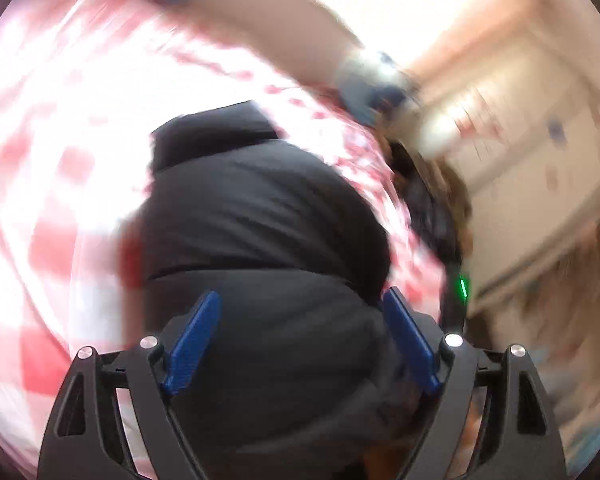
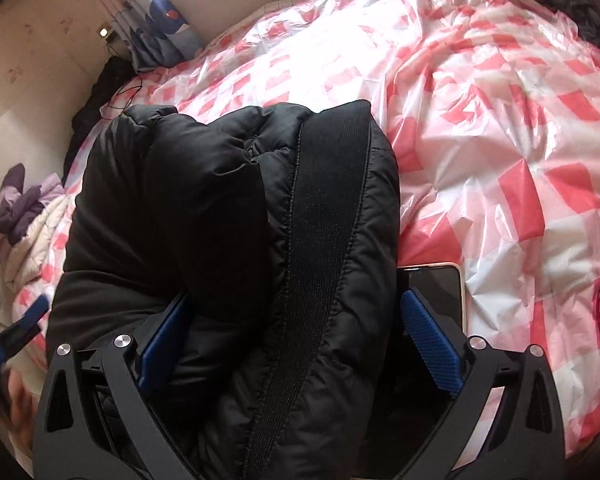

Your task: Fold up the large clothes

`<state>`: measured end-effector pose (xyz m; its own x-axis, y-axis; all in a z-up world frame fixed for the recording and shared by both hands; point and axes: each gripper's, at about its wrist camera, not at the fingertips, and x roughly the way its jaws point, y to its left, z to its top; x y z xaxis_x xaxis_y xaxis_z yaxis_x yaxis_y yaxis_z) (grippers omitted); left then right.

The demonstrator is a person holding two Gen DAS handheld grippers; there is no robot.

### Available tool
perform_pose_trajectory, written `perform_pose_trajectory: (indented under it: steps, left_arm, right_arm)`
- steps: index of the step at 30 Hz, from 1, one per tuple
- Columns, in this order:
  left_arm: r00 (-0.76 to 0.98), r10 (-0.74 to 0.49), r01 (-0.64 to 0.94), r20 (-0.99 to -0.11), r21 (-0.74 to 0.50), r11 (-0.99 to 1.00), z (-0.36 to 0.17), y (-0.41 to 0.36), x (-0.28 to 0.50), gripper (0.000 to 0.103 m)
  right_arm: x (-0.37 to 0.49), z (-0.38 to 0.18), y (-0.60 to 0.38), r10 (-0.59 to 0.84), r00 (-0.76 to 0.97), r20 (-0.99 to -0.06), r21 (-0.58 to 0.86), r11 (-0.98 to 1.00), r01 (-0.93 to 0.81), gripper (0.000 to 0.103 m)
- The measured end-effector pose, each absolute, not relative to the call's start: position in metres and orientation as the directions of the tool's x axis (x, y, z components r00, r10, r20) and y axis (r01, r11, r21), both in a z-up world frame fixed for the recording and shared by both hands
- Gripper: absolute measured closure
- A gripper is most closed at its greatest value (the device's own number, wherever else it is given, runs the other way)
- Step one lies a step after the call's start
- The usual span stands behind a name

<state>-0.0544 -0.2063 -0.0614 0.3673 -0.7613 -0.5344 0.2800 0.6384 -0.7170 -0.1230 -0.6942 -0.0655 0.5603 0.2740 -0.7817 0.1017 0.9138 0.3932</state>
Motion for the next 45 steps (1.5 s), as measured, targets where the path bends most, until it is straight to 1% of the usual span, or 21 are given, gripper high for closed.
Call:
perform_pose_trajectory:
  steps: [2, 4, 5, 6, 8, 10, 13, 18, 21, 23, 24, 26, 28, 31, 33, 36, 38, 40, 41, 43, 45]
  left_arm:
    - [0.340, -0.762, 0.175, -0.551, -0.759, 0.627, -0.085, -0.195, -0.033, 0.022]
    - [0.287, -0.792, 0.100, -0.540, -0.805, 0.585, -0.110, -0.192, -0.018, 0.020]
    - [0.243, -0.812, 0.078, -0.530, -0.824, 0.561, -0.122, -0.196, -0.013, 0.012]
    - [0.184, -0.832, 0.051, -0.523, -0.840, 0.540, -0.136, -0.206, -0.008, 0.009]
    - [0.153, -0.838, 0.059, -0.524, -0.842, 0.537, -0.146, -0.221, -0.006, 0.007]
    - [0.156, -0.834, 0.149, -0.530, -0.822, 0.550, -0.132, -0.234, -0.007, 0.007]
    - [0.199, -0.825, 0.280, -0.529, -0.776, 0.565, -0.096, -0.238, -0.015, 0.015]
    - [0.383, -0.721, 0.376, -0.577, -0.616, 0.693, -0.031, -0.176, -0.031, 0.018]
    - [0.478, -0.608, 0.334, -0.635, -0.508, 0.794, -0.016, -0.117, -0.039, 0.018]
    - [0.451, -0.538, 0.251, -0.713, -0.477, 0.842, -0.038, -0.080, -0.034, 0.018]
    - [0.409, -0.528, 0.176, -0.744, -0.504, 0.846, -0.055, -0.059, -0.030, 0.018]
    - [0.370, -0.561, 0.088, -0.741, -0.573, 0.815, -0.072, -0.028, -0.033, 0.018]
    - [0.437, -0.545, 0.112, -0.716, -0.558, 0.822, -0.058, -0.017, -0.044, 0.018]
    - [0.550, -0.484, 0.142, -0.681, -0.494, 0.858, -0.027, -0.031, -0.053, 0.018]
    - [0.585, -0.489, 0.226, -0.647, -0.449, 0.864, -0.010, -0.058, -0.052, 0.018]
    - [0.565, -0.519, 0.352, -0.642, -0.381, 0.855, -0.009, -0.088, -0.055, 0.018]
    - [0.528, -0.503, 0.410, -0.684, -0.314, 0.857, -0.019, -0.114, -0.052, 0.018]
    - [0.526, -0.455, 0.444, -0.719, -0.224, 0.868, -0.030, -0.136, -0.052, 0.017]
    - [0.529, -0.442, 0.451, -0.724, -0.201, 0.870, -0.033, -0.140, -0.054, 0.017]
    - [0.528, -0.446, 0.451, -0.723, -0.206, 0.868, -0.039, -0.132, -0.056, 0.017]
    - [0.522, -0.457, 0.450, -0.720, -0.223, 0.865, -0.038, -0.128, -0.055, 0.017]
  right_arm:
    - [-0.125, -0.067, -0.691, 0.262, 0.562, -0.784, 0.380, 0.920, 0.101, 0.006]
    - [-0.126, -0.069, -0.686, 0.252, 0.565, -0.786, 0.369, 0.924, 0.101, 0.006]
    - [-0.127, -0.071, -0.683, 0.243, 0.569, -0.786, 0.359, 0.928, 0.100, 0.006]
    - [-0.127, -0.072, -0.680, 0.234, 0.572, -0.786, 0.350, 0.931, 0.100, 0.006]
    - [-0.128, -0.076, -0.672, 0.219, 0.584, -0.782, 0.335, 0.937, 0.098, 0.006]
    - [-0.127, -0.079, -0.660, 0.215, 0.600, -0.770, 0.330, 0.940, 0.088, 0.006]
    - [-0.120, -0.076, -0.627, 0.276, 0.626, -0.729, 0.377, 0.925, 0.032, 0.006]
    - [-0.092, -0.063, -0.534, 0.445, 0.603, -0.662, 0.454, 0.878, -0.150, 0.006]
    - [-0.075, -0.073, -0.477, 0.551, 0.506, -0.663, 0.507, 0.828, -0.238, 0.006]
    - [-0.064, -0.093, -0.452, 0.562, 0.428, -0.708, 0.520, 0.824, -0.223, 0.006]
    - [-0.061, -0.104, -0.449, 0.575, 0.405, -0.711, 0.542, 0.815, -0.206, 0.006]
    - [-0.060, -0.118, -0.460, 0.627, 0.378, -0.681, 0.618, 0.769, -0.161, 0.006]
    - [-0.062, -0.124, -0.470, 0.647, 0.346, -0.680, 0.650, 0.750, -0.126, 0.006]
    - [-0.067, -0.118, -0.475, 0.632, 0.332, -0.701, 0.630, 0.766, -0.129, 0.006]
    - [-0.067, -0.105, -0.475, 0.608, 0.346, -0.715, 0.601, 0.787, -0.143, 0.006]
    - [-0.077, -0.068, -0.477, 0.479, 0.461, -0.747, 0.468, 0.871, -0.148, 0.006]
    - [-0.083, -0.026, -0.472, 0.378, 0.607, -0.699, 0.364, 0.919, -0.152, 0.006]
    - [-0.076, 0.004, -0.459, 0.372, 0.671, -0.641, 0.326, 0.924, -0.200, 0.006]
    - [-0.065, 0.010, -0.450, 0.378, 0.670, -0.639, 0.315, 0.923, -0.220, 0.006]
    - [-0.034, 0.003, -0.438, 0.382, 0.639, -0.668, 0.329, 0.921, -0.207, 0.006]
    - [0.006, -0.040, -0.438, 0.351, 0.581, -0.734, 0.359, 0.927, -0.108, 0.006]
